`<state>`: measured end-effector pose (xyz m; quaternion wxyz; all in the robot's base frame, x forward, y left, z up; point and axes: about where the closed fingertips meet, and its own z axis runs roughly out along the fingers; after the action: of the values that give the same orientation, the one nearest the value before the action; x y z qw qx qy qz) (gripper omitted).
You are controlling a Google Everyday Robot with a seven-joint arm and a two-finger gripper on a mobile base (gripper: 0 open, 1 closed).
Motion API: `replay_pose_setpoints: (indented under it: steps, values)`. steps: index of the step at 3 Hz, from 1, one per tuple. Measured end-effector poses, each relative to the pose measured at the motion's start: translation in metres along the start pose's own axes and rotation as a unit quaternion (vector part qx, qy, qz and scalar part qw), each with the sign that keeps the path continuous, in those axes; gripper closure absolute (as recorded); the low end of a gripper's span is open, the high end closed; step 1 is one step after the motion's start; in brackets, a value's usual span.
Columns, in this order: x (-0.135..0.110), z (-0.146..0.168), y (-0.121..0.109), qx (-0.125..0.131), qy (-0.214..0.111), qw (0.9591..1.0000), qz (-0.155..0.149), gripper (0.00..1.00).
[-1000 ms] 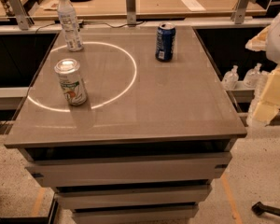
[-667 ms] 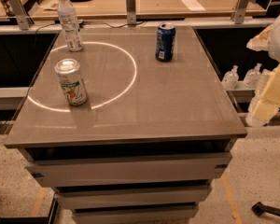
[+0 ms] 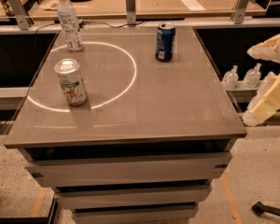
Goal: Move blue plastic bottle near pepsi can
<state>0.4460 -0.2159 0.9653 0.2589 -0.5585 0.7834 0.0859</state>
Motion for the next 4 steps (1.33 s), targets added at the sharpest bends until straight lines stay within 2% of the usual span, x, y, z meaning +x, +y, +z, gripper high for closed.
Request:
replay_pose_setpoints:
  steps: [1, 2, 3, 4]
  values:
    - [0.002, 0.018, -0.001, -0.012, -0.101, 0.9949, -0.001, 0.00]
    - [-0.011, 0.022, -0.001, 0.001, -0.200, 0.9798, -0.001, 0.00]
    - [-0.029, 0.024, -0.003, 0.041, -0.255, 0.9660, 0.017, 0.00]
    - [-0.044, 0.038, -0.009, 0.085, -0.273, 0.9571, 0.048, 0.00]
